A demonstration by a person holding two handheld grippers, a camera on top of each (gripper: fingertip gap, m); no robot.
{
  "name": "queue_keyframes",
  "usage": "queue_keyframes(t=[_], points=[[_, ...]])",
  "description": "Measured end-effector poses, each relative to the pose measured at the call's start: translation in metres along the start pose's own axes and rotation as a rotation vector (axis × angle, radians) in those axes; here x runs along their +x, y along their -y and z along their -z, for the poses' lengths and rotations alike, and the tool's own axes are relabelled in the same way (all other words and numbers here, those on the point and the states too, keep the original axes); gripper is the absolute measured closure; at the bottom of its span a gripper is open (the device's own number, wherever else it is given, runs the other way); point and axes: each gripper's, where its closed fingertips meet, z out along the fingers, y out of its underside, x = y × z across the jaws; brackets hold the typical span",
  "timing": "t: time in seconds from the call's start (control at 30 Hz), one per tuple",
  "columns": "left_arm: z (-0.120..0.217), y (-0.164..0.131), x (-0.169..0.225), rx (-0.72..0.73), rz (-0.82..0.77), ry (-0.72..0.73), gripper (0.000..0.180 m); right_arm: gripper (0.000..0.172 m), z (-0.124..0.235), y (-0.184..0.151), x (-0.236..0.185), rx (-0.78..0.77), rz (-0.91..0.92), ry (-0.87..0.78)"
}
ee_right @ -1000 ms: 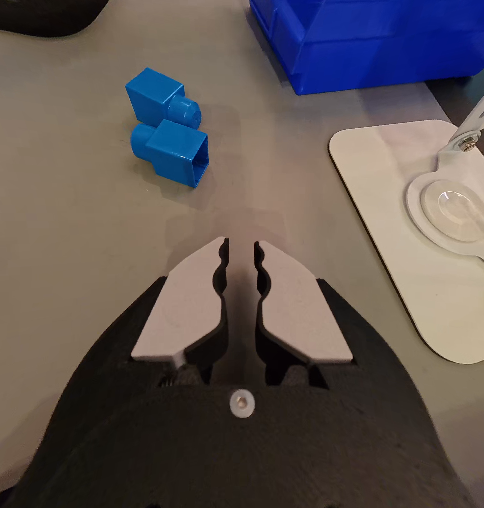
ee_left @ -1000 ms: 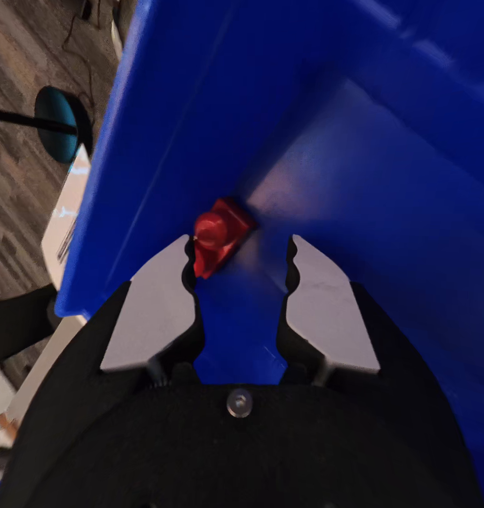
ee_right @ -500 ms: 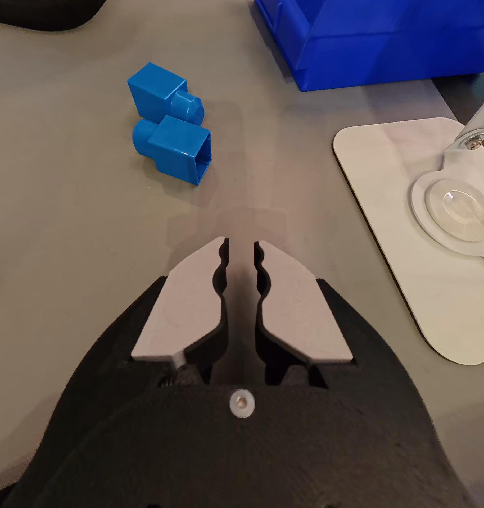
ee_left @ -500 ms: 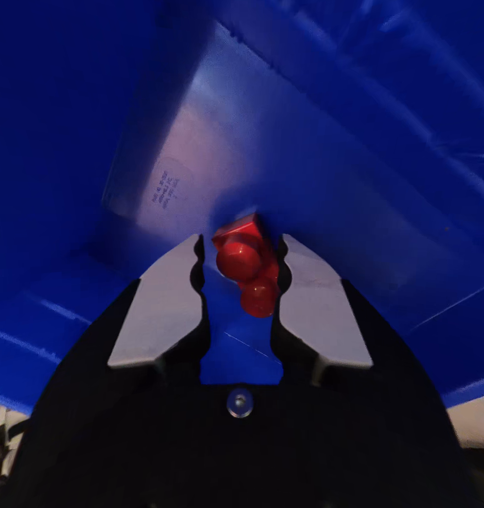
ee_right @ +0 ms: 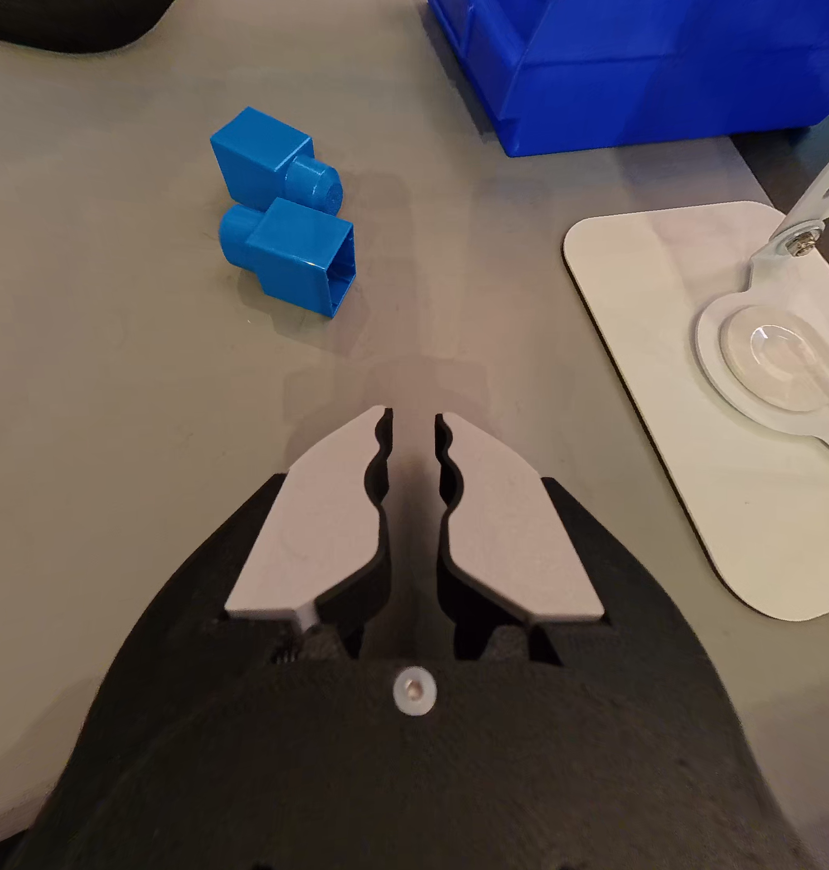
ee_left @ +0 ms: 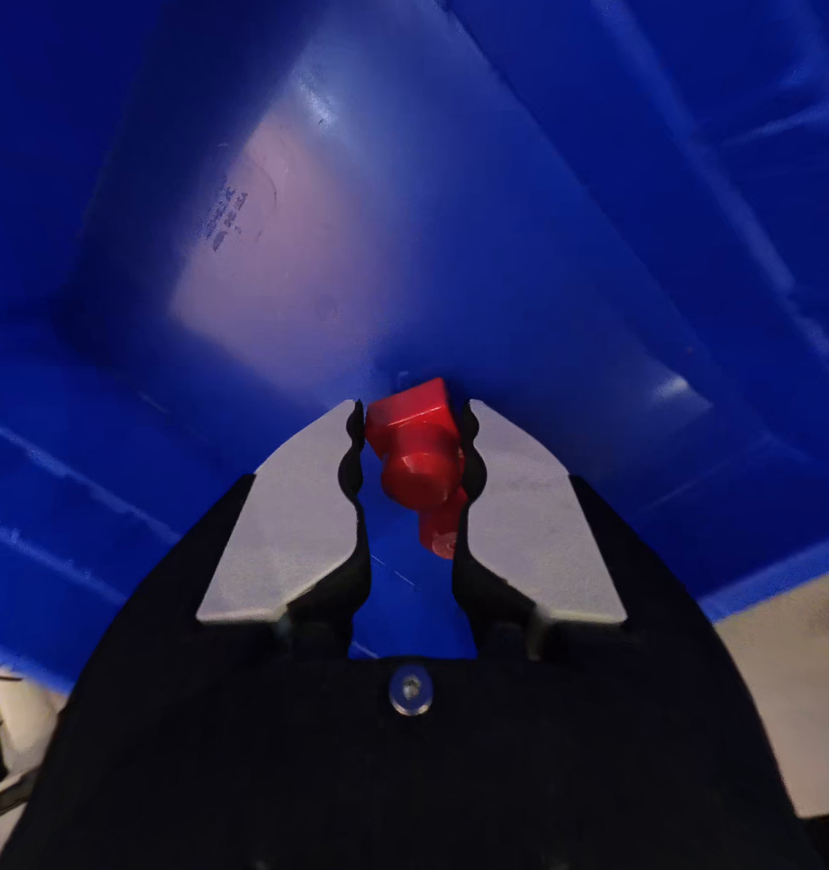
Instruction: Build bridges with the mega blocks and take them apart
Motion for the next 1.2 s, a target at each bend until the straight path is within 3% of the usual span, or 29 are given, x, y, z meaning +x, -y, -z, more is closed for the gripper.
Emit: queue_keyframes(t=[0.1,0.33,0.6,0.73,0.9,1.2], points=[[0.034,-0.004,0.021,0.127,-0.002,-0.020,0.142,0.155,0.000,0.001,0.001,0.002,0.002,-0.005],[0.094,-0.042,0.082,0.205,-0.066,-0.051,0.142,0.155,-0.001,0.002,0.002,-0.004,0.021,-0.021],[0.133,-0.051,0.194,0.277,-0.250,-0.145,0.142,0.155,0.006,0.005,0.013,0.021,0.008,-0.078],[0.134,-0.032,0.256,0.279,-0.370,-0.186,0.142,0.156,0.015,0.004,0.029,0.040,-0.057,-0.148],[0.110,-0.003,0.317,0.225,-0.512,-0.255,0.142,0.156,0.024,0.007,0.039,0.093,-0.116,-0.172],[0.061,0.025,0.354,0.102,-0.704,-0.252,0.142,0.157,0.040,-0.005,0.069,0.135,-0.304,-0.249]])
